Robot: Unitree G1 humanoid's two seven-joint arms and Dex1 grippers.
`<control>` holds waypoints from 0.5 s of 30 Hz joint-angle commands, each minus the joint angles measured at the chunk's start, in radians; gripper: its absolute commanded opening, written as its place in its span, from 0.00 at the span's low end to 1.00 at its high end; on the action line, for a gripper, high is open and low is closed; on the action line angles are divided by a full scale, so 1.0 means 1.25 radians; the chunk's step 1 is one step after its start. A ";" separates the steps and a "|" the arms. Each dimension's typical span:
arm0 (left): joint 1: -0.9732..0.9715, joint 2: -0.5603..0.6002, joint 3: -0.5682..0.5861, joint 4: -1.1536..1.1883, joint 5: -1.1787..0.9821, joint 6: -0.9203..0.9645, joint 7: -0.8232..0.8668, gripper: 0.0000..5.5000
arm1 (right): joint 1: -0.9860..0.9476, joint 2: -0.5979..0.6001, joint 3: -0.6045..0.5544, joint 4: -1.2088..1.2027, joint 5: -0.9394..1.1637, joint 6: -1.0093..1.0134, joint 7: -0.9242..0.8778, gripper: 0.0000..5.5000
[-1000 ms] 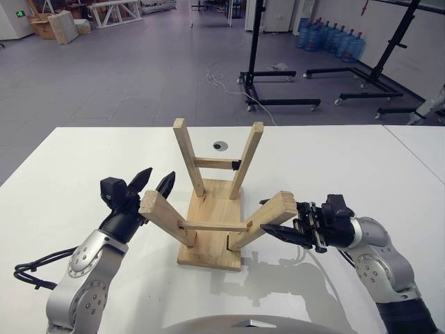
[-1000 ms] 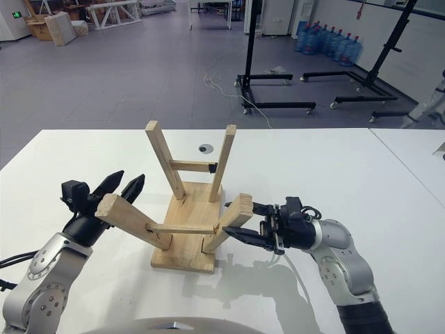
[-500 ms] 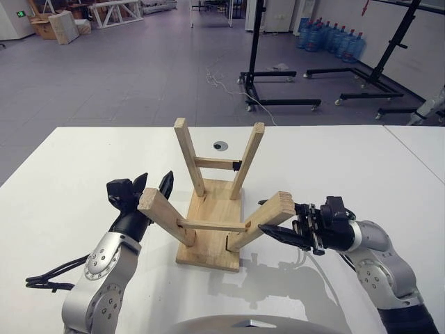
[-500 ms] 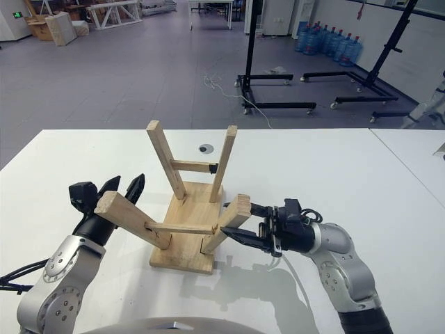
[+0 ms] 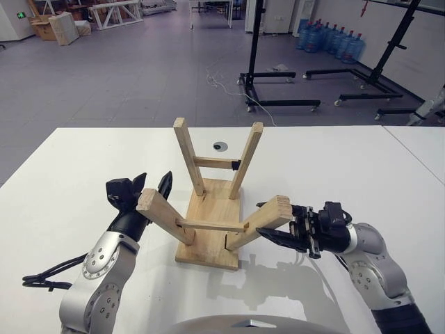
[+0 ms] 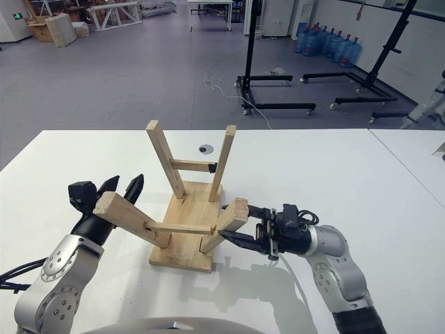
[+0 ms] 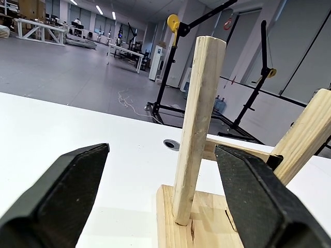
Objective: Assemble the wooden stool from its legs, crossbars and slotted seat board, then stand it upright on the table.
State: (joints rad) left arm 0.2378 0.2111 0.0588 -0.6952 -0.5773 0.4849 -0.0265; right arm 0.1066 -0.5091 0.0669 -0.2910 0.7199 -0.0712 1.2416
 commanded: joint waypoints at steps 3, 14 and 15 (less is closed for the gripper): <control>-0.013 0.005 -0.034 0.007 -0.014 0.026 -0.045 0.68 | 0.016 -0.019 0.045 0.027 -0.075 0.004 0.021 0.37; -0.030 0.005 -0.045 0.018 0.005 0.031 -0.051 0.68 | -0.024 -0.034 0.094 -0.013 -0.092 0.058 -0.042 0.37; -0.034 0.005 -0.047 0.020 0.007 0.032 -0.051 0.68 | -0.025 -0.036 0.099 -0.019 -0.090 0.073 -0.052 0.37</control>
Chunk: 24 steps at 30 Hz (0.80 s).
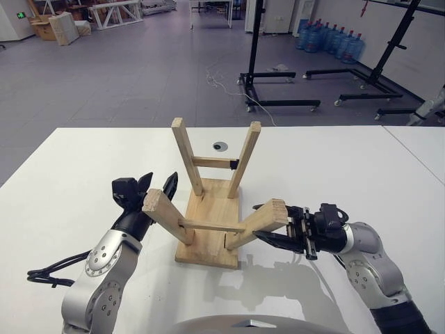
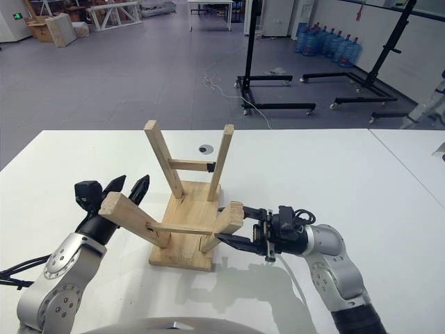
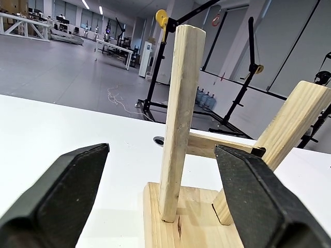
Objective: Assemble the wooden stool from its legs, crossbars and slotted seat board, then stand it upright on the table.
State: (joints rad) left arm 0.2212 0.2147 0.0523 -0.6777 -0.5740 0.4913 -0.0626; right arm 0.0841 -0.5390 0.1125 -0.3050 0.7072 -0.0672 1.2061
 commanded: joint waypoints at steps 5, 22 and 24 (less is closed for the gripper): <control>-0.035 0.001 -0.054 0.011 0.013 0.030 -0.026 0.68 | -0.017 -0.042 0.106 -0.053 -0.060 0.177 -0.058 0.37; -0.063 -0.003 -0.058 0.028 0.004 0.053 -0.039 0.68 | -0.065 -0.084 0.269 0.085 -0.165 0.282 -0.067 0.37; -0.061 -0.009 -0.058 0.037 0.003 0.051 -0.039 0.68 | -0.063 -0.106 0.285 0.073 -0.156 0.327 -0.067 0.37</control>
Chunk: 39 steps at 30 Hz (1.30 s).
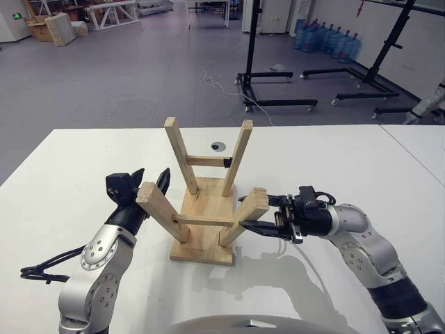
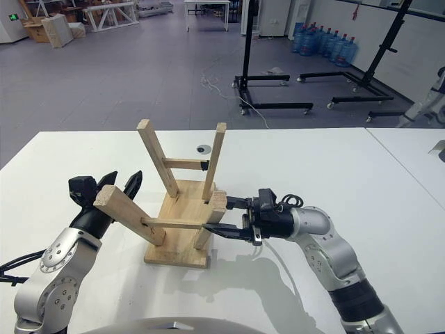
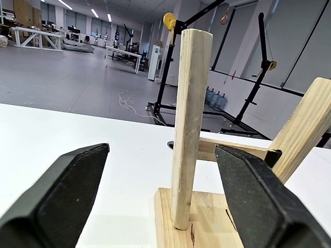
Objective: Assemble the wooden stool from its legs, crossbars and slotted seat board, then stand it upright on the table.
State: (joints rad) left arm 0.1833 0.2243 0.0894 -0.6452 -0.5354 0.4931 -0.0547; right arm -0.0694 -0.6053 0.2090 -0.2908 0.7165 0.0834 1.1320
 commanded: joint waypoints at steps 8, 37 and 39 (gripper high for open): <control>0.026 -0.034 -0.102 0.062 -0.004 0.019 -0.058 0.68 | 0.026 -0.099 0.260 0.077 -0.131 0.320 -0.020 0.37; -0.028 -0.009 -0.054 0.097 -0.016 -0.006 -0.069 0.68 | 0.021 -0.066 0.149 0.072 -0.118 0.093 -0.055 0.37; -0.027 -0.015 -0.054 0.097 -0.015 -0.013 -0.065 0.68 | 0.011 -0.068 0.142 0.079 -0.121 0.080 -0.051 0.46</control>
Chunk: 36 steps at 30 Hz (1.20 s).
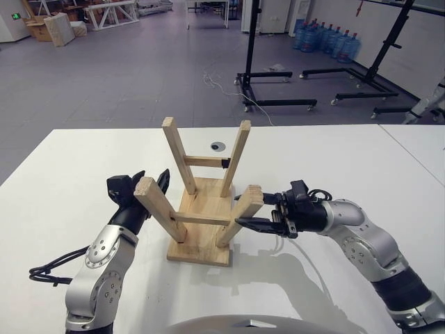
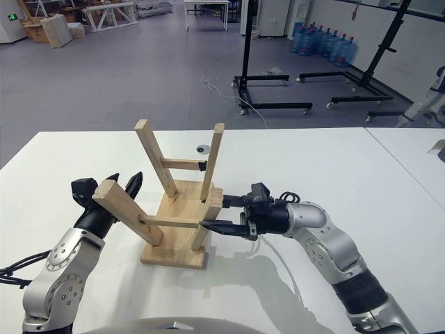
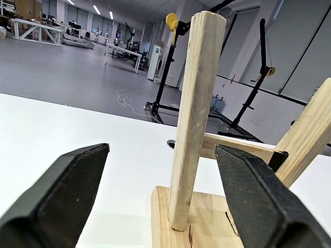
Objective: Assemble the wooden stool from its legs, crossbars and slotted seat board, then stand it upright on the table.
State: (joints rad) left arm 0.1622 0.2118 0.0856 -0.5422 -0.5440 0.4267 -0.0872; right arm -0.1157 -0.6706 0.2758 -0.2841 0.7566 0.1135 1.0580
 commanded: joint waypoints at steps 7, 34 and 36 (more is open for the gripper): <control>0.003 -0.022 -0.041 0.016 0.009 0.026 -0.040 0.68 | 0.026 0.002 0.021 0.092 -0.190 0.035 0.037 0.56; -0.304 0.179 0.252 -0.139 -0.385 0.078 -0.068 0.68 | -0.206 0.037 -0.448 -0.048 0.481 0.296 -0.111 0.56; -0.350 0.183 0.208 -0.153 -0.477 0.098 -0.076 0.68 | -0.253 0.041 -0.452 -0.036 0.505 0.313 -0.131 0.56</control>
State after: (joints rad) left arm -0.2333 0.4248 0.3920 -0.7085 -1.0564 0.5138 -0.1814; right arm -0.3784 -0.6238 -0.2791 -0.3316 1.3590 0.4785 0.9131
